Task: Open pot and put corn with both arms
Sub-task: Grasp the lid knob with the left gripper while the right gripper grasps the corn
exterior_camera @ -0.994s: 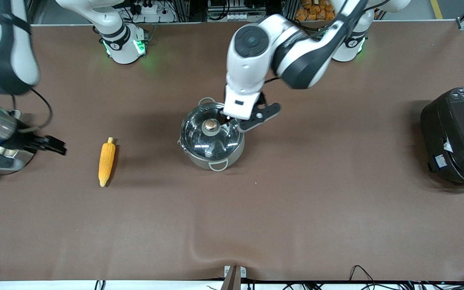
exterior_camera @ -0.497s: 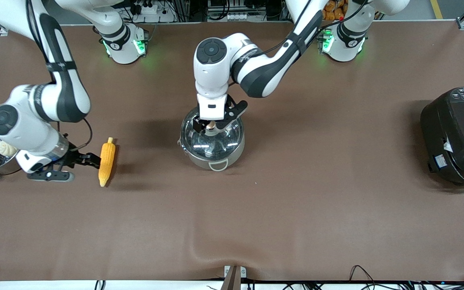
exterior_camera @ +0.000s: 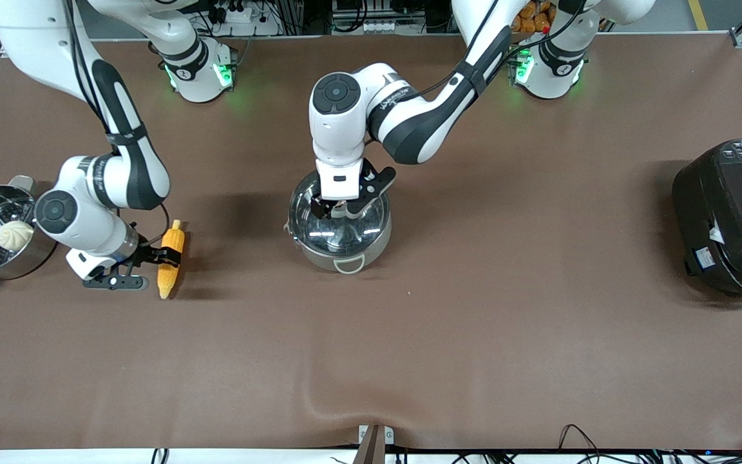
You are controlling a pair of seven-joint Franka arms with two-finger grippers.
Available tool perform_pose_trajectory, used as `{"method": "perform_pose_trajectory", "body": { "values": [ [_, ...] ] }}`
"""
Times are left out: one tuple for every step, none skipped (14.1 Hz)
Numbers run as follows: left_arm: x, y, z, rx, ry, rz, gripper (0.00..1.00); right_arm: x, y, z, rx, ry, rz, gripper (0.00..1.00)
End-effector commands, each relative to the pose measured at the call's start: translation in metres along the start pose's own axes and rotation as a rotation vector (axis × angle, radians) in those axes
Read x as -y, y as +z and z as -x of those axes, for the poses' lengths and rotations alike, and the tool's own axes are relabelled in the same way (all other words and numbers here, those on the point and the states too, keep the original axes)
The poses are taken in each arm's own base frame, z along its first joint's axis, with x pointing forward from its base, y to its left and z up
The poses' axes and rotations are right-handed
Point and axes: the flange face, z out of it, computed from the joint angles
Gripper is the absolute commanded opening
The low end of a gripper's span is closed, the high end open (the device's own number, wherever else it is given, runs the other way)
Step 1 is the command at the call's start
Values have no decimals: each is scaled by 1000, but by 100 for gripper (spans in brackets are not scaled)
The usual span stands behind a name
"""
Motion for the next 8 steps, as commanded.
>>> {"method": "perform_pose_trajectory", "body": {
  "values": [
    [-1, 1, 6, 19, -21, -20, 98, 12, 21, 13, -7, -26, -10, 100],
    [0, 2, 6, 17, -21, -32, 93, 15, 26, 14, 1, -33, -11, 100],
    [1, 5, 5, 16, -19, -36, 88, 16, 28, 15, 4, -36, -11, 100],
    [1, 8, 5, 16, -18, -39, 80, 16, 32, 16, 9, -53, -9, 100],
    [0, 10, 5, 15, -18, -41, 75, 15, 32, 15, 3, -79, -9, 100],
    [1, 10, 7, 16, -15, -41, 75, 8, 32, 14, -3, -99, -9, 100],
    [1, 10, 7, 17, -14, -41, 75, 2, 32, 13, -3, -113, -8, 100],
    [1, 9, 6, 17, -15, -40, 76, -4, 32, 13, -7, -125, -8, 100]
  ]
}}
